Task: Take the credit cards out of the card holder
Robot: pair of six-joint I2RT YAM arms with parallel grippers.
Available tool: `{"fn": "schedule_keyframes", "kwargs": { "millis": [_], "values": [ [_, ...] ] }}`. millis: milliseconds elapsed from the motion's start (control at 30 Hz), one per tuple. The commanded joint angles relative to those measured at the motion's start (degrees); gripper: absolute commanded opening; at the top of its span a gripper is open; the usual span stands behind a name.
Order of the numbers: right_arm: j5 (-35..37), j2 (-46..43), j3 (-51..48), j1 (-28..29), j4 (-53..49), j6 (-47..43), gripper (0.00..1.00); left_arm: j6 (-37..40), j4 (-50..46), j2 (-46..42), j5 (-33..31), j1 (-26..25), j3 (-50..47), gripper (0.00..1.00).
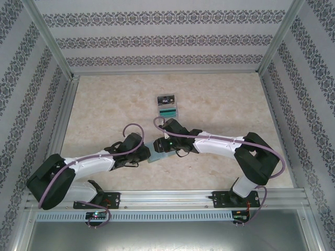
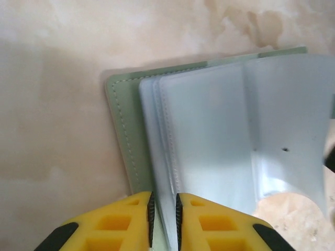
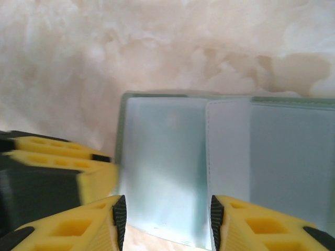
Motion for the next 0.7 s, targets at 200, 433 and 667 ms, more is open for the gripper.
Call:
{"fn": "schedule_keyframes", "kwargs": {
  "millis": [200,433,667],
  "values": [
    [7.15,0.09,0.97,0.19,-4.08,-4.73,0.49,2.0,-1.02,-1.58,-0.6,0.44,-0.67,0.24],
    [10.37,2.25,0.92,-0.08,-4.84,-6.03,0.45,1.66,2.94,1.35,1.29,0.44,-0.52,0.27],
    [11.03,0.89,-0.7,-0.35,-3.97,-5.46,0.46,1.64,5.91,5.78,3.62,0.44,1.5,0.27]
  ]
}}
